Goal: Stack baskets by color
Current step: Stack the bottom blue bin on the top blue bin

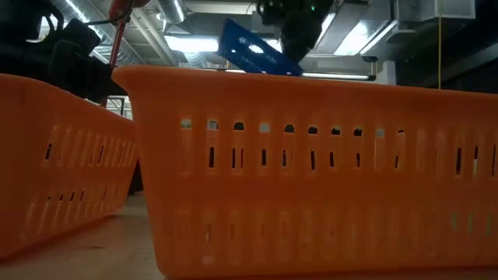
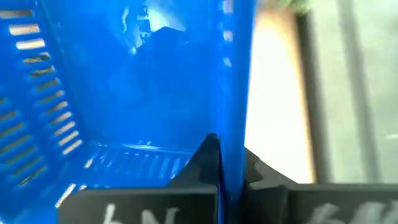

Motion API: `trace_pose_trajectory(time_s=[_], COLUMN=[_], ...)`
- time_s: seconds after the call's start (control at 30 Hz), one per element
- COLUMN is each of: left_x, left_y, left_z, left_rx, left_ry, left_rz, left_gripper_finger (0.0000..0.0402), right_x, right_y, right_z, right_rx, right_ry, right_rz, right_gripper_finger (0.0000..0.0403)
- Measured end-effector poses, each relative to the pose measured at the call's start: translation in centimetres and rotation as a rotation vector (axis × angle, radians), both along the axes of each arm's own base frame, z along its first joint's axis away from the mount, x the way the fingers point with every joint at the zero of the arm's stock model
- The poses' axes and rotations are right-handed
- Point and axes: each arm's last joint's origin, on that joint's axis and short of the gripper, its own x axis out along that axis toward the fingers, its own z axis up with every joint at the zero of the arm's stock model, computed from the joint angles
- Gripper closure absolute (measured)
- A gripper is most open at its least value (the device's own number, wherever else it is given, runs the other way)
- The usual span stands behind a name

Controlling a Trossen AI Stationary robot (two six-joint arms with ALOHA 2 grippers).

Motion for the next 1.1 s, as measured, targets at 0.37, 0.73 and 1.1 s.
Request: trace_pose_trajectory(time_s=[0.37,0.73,1.1], left_x=[0.0,0.0,0.0], left_y=[0.0,0.0,0.0], left_z=[-0.2,-0.2,-0.2], left_rx=[0.0,0.001,0.001], left_ry=[0.023,0.024,0.023], left_rz=[0.0,0.001,0.001], left_gripper_finger=[0.0321,0.0321,0.0321], right_x=[1.5,2.5,2.0], right_y=[-2.7,-3.2,-3.1], right_z=[-5.5,-9.2,-9.3], right_rx=[0.138,0.127,0.153], right_ry=[0.197,0.345,0.396], right_rz=[0.157,0.11,0.051], right_gripper_finger=[0.0403,0.0391,0.0384])
